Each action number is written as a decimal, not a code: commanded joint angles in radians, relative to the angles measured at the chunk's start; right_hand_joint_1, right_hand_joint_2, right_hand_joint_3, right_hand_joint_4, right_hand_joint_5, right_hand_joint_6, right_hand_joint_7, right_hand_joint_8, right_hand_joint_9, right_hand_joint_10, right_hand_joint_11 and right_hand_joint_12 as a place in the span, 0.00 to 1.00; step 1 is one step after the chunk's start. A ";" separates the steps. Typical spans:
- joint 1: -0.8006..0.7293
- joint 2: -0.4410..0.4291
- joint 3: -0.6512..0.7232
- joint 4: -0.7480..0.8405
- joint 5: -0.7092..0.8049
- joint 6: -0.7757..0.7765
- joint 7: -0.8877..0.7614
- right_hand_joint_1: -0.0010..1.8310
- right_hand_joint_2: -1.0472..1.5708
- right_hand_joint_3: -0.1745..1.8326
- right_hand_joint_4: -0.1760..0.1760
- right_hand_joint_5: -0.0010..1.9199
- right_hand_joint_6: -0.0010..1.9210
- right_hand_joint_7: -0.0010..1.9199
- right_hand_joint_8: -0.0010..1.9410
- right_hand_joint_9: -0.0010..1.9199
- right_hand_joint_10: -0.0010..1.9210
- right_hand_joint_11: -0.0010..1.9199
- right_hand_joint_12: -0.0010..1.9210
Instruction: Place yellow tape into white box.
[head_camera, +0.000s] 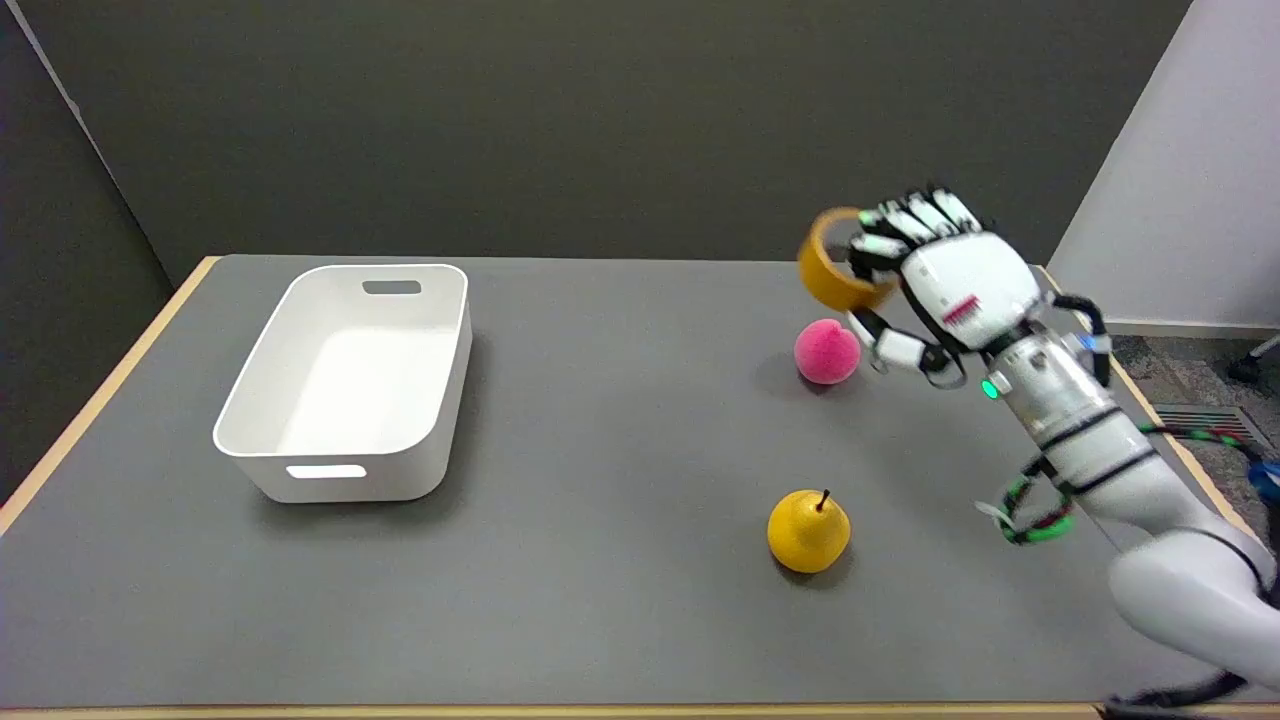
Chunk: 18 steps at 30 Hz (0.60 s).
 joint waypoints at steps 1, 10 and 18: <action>0.713 -0.100 -0.578 -0.110 -0.033 -0.125 -0.025 0.48 0.79 0.35 0.99 0.37 0.79 0.19 0.20 0.08 0.32 0.00 0.47; 1.021 -0.404 -0.871 -0.481 -0.104 -0.107 0.155 0.48 0.79 0.35 1.00 0.36 0.80 0.18 0.21 0.09 0.33 0.00 0.48; 1.113 -0.657 -0.977 -0.751 -0.240 -0.135 0.337 0.48 0.80 0.34 1.00 0.36 0.80 0.19 0.21 0.09 0.32 0.00 0.49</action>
